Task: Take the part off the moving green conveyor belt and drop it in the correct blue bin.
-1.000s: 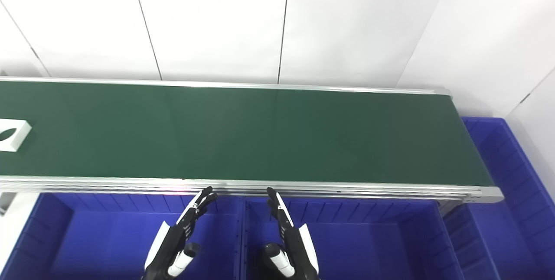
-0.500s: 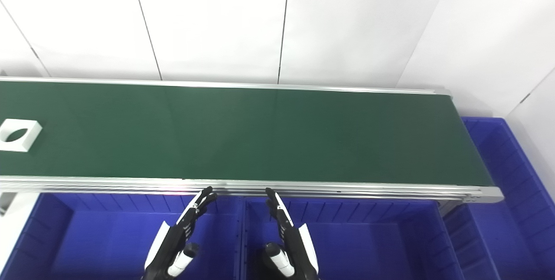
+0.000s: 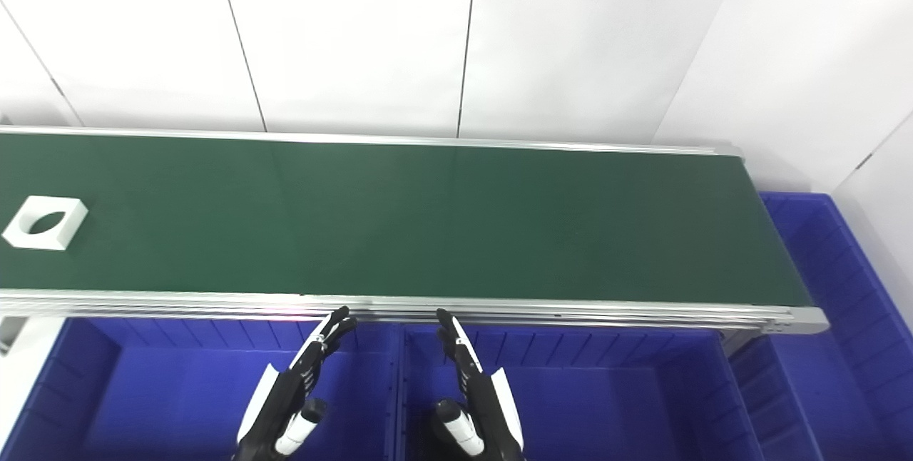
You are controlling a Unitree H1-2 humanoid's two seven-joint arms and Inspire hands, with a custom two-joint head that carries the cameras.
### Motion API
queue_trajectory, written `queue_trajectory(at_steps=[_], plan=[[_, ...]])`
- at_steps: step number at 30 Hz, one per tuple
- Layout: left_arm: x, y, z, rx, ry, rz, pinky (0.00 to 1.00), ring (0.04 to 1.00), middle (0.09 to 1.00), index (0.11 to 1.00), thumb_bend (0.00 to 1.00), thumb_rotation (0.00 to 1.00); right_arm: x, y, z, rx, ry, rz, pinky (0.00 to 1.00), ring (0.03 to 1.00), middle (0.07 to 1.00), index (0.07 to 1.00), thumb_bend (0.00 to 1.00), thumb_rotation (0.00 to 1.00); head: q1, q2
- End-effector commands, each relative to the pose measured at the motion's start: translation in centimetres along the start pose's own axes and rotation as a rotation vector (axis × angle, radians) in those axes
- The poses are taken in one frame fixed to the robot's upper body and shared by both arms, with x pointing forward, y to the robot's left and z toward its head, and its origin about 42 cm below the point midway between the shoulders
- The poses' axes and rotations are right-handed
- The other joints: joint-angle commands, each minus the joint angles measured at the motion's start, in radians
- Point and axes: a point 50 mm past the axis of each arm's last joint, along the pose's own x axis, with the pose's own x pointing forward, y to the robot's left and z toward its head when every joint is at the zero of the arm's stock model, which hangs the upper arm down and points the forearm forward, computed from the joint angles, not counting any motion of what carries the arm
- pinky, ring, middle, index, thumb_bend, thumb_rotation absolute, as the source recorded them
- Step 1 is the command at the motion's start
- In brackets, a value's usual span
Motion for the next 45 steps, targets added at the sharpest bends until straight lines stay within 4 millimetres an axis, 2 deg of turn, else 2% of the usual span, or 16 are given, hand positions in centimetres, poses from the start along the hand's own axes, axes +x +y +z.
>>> queue_trajectory(at_steps=[1,3,7,8,9,11,15,22,26,39,45], plan=[[0.4,-0.2,1.1,-0.004,-0.076,-0.004,0.96,0.953,0.916,0.946,0.89,1.00,0.5,0.3,1.2,0.014,-0.074,-0.003,0.95,0.954,0.973,0.966,0.94,1.00,0.000,0.001],[0.3,-0.2,1.1,-0.005,-0.075,-0.005,0.95,0.953,0.916,0.946,0.89,1.00,0.4,0.3,1.2,0.014,-0.074,-0.003,0.95,0.954,0.972,0.966,0.94,1.00,0.002,0.000],[0.2,-0.3,0.9,-0.008,-0.066,-0.008,0.95,0.952,0.918,0.947,0.89,1.00,0.3,0.4,0.9,0.022,-0.062,-0.005,0.95,0.954,0.970,0.964,0.94,1.00,0.010,-0.033],[0.1,-0.3,0.8,-0.007,-0.060,-0.009,0.95,0.948,0.917,0.947,0.89,1.00,0.3,0.4,0.7,0.028,-0.053,-0.006,0.95,0.956,0.970,0.963,0.95,1.00,0.022,-0.068],[0.0,-0.4,0.6,-0.006,-0.056,-0.010,0.94,0.944,0.916,0.946,0.89,1.00,0.2,0.5,0.6,0.032,-0.047,-0.006,0.95,0.957,0.970,0.963,0.96,1.00,0.022,-0.068],[-0.1,-0.6,0.2,-0.010,-0.036,-0.010,0.94,0.941,0.913,0.941,0.89,1.00,0.0,0.5,0.0,0.037,-0.026,-0.006,0.95,0.958,0.970,0.962,0.95,1.00,0.058,-0.130],[-0.2,-1.2,-0.5,-0.012,-0.012,-0.006,0.91,0.931,0.906,0.926,0.90,1.00,-0.3,0.1,-0.7,0.026,0.001,-0.004,0.95,0.964,0.977,0.967,0.94,1.00,0.101,-0.157],[0.2,-2.2,-0.8,-0.015,-0.001,0.003,0.87,0.910,0.891,0.906,0.92,1.00,-0.7,-0.8,-0.8,0.011,0.003,-0.014,0.96,0.958,0.967,0.968,0.94,1.00,0.167,-0.165],[0.4,-2.5,-0.8,-0.005,-0.005,0.002,0.89,0.902,0.882,0.896,0.90,0.97,-0.8,-1.1,-0.9,0.009,0.005,-0.015,0.97,0.965,0.975,0.986,0.94,1.00,0.198,-0.169],[0.6,-2.7,-0.8,-0.001,-0.010,-0.001,0.90,0.897,0.874,0.890,0.91,0.96,-0.8,-1.3,-1.0,0.014,0.010,-0.014,0.97,0.964,0.982,0.991,0.92,1.00,0.210,-0.169],[0.5,-2.6,-1.0,0.006,-0.005,-0.004,0.89,0.897,0.876,0.890,0.93,0.97,-0.8,-1.1,-1.1,0.021,0.014,-0.016,0.96,0.966,0.979,0.989,0.93,1.00,0.211,-0.186]])
